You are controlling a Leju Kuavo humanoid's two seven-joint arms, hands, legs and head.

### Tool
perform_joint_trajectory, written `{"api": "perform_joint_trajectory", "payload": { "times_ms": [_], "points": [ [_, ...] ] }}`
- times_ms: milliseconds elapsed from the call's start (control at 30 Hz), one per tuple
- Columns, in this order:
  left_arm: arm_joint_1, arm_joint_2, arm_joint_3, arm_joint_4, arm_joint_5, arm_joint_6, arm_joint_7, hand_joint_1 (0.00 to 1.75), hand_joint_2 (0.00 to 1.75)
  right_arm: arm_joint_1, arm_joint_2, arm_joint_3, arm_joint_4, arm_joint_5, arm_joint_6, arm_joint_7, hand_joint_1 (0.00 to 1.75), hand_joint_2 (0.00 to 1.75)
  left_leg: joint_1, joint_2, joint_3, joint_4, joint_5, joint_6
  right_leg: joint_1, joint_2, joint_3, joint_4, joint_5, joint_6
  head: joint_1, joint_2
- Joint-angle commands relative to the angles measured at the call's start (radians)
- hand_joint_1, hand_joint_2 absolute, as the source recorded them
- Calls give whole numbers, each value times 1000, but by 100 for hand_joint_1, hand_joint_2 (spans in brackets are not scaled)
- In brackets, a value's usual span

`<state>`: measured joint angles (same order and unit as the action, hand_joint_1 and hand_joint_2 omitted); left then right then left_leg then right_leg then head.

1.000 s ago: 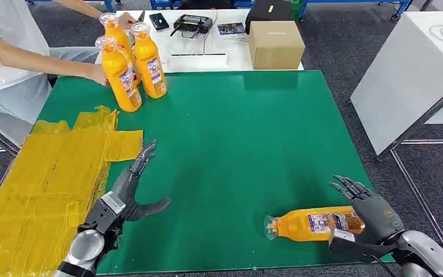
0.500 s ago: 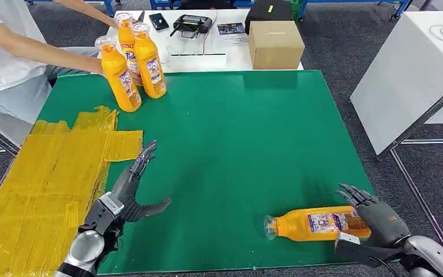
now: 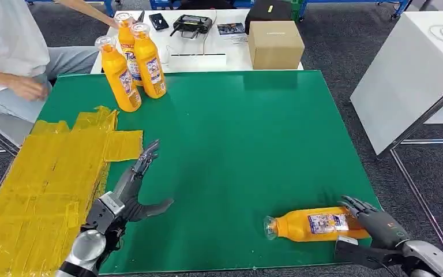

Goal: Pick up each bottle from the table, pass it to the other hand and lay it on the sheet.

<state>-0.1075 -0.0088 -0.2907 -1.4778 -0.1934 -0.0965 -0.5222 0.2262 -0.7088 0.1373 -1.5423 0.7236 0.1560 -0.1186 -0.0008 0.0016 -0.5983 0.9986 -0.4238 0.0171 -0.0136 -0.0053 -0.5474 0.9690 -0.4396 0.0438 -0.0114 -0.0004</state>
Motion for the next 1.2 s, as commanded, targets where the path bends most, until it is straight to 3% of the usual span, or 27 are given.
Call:
{"api": "perform_joint_trajectory", "payload": {
  "times_ms": [33,600,633,667,700,767,833,1067,1200],
  "points": [
    [-40,-6,-29,64,8,-2,11,0,175,-99,66,134,184,56,-28,45,0,175,3,0,5,-2,-1,-1,3,0,6,-4,0,-2,0,0],
    [-35,-9,-27,61,9,1,16,0,175,-115,91,144,210,94,-56,69,2,175,3,0,9,-2,-2,0,3,0,9,-4,0,-2,0,0],
    [-32,-8,-27,59,9,1,19,0,175,-120,99,146,215,99,-69,61,14,175,2,1,8,-1,-2,1,2,1,8,-3,1,-1,0,0],
    [-31,-8,-26,58,9,1,20,0,175,-121,105,144,215,104,-78,57,93,175,3,1,9,-2,-2,0,3,1,9,-4,1,-2,0,0],
    [-27,-8,-24,55,9,2,21,0,175,-122,116,140,212,111,-92,54,136,175,3,2,9,-2,-2,1,3,1,8,-4,1,-1,0,0],
    [-22,-9,-23,51,9,2,23,0,175,-124,130,135,206,125,-110,51,162,175,3,4,10,-2,-2,1,3,2,8,-4,1,-1,0,0],
    [-19,-10,-21,47,9,2,25,0,175,-126,142,129,203,133,-116,48,175,175,3,5,10,-2,-2,0,3,4,9,-4,1,-1,0,0],
    [-12,-12,-19,40,9,1,26,0,175,-116,172,107,196,148,-143,20,175,175,3,4,10,-2,-2,0,3,3,9,-3,1,-1,0,0],
    [68,-5,5,-39,1,13,31,0,175,-166,243,120,221,199,-164,-7,175,175,3,6,11,-2,-3,0,3,4,10,-4,1,-1,0,0]
  ]
}}
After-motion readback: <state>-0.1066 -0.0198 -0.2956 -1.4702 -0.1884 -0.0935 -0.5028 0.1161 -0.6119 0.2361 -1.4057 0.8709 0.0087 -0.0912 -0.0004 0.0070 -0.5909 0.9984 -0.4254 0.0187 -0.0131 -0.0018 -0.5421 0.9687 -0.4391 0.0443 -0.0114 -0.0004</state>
